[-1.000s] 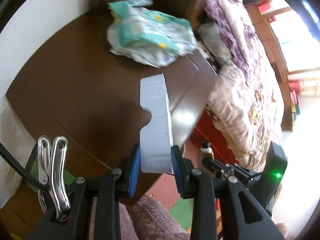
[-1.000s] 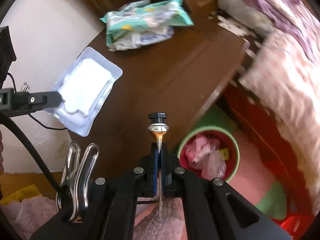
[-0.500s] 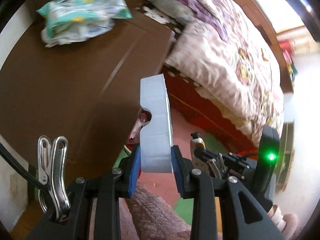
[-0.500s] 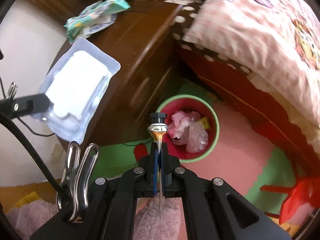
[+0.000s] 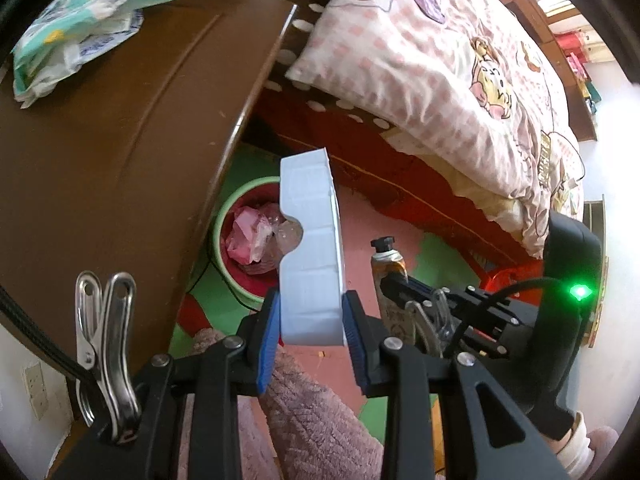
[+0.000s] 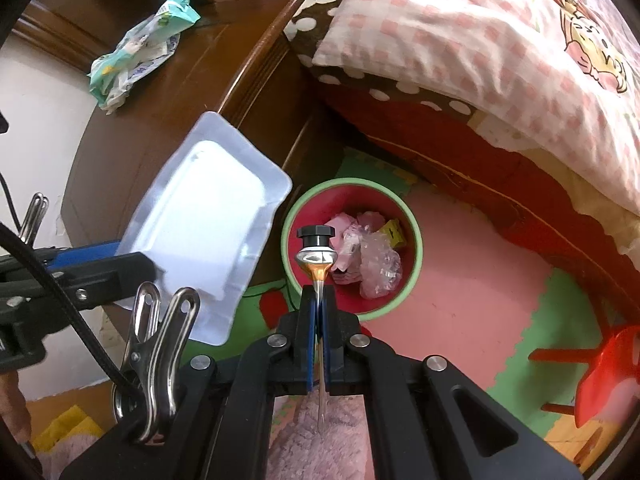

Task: Collect trash
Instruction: 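Open both tools to drop the tray and the tube into the bucket, then raise both open tools from the bucket toward the nightstand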

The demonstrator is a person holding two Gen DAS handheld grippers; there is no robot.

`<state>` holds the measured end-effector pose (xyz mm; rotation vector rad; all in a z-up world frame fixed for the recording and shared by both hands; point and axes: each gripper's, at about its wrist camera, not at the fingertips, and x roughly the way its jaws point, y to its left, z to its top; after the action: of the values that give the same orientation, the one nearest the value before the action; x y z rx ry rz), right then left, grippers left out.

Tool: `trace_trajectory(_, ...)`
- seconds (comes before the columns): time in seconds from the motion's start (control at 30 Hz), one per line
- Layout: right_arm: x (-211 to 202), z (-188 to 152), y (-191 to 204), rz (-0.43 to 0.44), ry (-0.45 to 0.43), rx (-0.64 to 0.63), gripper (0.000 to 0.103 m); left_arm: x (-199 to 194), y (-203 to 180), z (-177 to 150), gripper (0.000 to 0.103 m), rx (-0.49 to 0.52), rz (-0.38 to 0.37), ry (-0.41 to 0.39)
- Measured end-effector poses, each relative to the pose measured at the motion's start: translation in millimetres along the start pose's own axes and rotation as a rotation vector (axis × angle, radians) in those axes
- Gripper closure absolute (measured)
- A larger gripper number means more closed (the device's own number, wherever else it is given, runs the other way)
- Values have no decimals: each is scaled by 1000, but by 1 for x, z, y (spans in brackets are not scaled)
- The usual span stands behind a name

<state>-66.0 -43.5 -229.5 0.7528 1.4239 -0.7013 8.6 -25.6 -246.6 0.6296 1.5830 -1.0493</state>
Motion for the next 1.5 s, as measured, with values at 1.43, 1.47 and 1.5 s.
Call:
trace_trajectory(1.43,-2,10,1,54,-1,6,76,-26,18,0,62,-43,66,-52)
trace_trajectory(1.47,-5,10,4,58,-4,3,76,-29,22,-1,62,-51,65,-57)
trace_trajectory(1.5,-7,10,6,63,-7,0,76,-32,26,-1,62,-62,63,-63)
